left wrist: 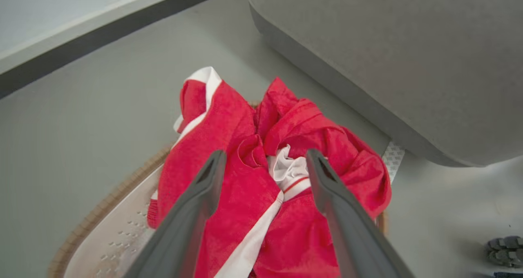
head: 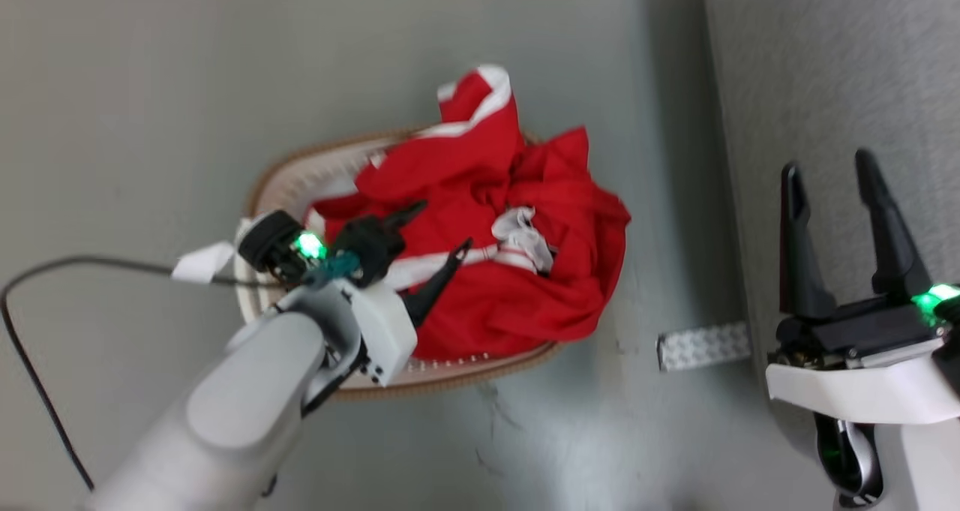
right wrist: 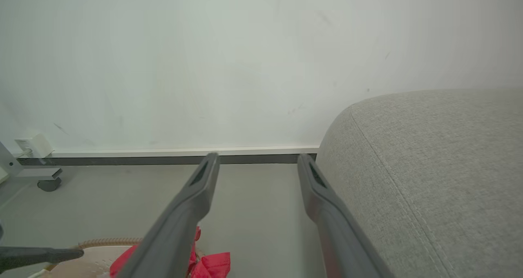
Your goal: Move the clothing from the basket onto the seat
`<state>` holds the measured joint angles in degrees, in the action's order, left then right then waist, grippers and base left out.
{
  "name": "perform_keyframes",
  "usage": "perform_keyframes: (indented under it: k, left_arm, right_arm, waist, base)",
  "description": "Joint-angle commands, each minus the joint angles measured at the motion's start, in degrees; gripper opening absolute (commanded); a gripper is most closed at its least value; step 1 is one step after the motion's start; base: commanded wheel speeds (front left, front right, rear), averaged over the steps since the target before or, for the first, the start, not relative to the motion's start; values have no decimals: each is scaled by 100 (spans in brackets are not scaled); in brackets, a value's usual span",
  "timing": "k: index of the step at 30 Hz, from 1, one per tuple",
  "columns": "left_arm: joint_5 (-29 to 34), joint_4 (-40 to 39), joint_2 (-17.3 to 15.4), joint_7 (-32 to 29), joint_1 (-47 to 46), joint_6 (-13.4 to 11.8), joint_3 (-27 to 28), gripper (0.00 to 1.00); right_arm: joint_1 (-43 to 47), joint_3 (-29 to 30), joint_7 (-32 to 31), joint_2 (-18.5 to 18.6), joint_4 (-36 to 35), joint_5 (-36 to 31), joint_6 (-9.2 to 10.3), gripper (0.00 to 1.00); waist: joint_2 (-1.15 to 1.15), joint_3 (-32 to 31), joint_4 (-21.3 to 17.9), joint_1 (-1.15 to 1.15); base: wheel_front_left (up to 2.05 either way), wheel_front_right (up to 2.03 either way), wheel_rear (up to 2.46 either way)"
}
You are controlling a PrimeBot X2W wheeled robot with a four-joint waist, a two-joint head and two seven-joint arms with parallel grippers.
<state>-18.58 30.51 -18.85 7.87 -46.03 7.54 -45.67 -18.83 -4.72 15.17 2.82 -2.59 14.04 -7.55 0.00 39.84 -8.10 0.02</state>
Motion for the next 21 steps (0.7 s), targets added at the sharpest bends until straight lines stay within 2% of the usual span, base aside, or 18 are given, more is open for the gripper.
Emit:
perform_keyframes:
  k: [1, 9, 21]
  left_arm:
    - [-49, 182, -25, -82, -174, -9, -62, 100]
    - [-159, 1270, 99, -553, -1025, -9, -345, 100]
    - [-225, 2316, 319, -500, -1790, -9, -471, 100]
  right_arm:
    - [-105, 5, -2, 12, -84, -36, 12, 100]
    - [-271, 92, -3, 14, -539, -77, 12, 100]
    - [-324, 109, -2, 14, -813, -119, 12, 100]
  waist:
    - [0, 533, -108, -2]
    - [0, 1318, -70, -2]
    - [0, 1842, -140, -2]
  base:
    - [0, 0, 0]
    - [0, 0, 0]
    - [0, 0, 0]
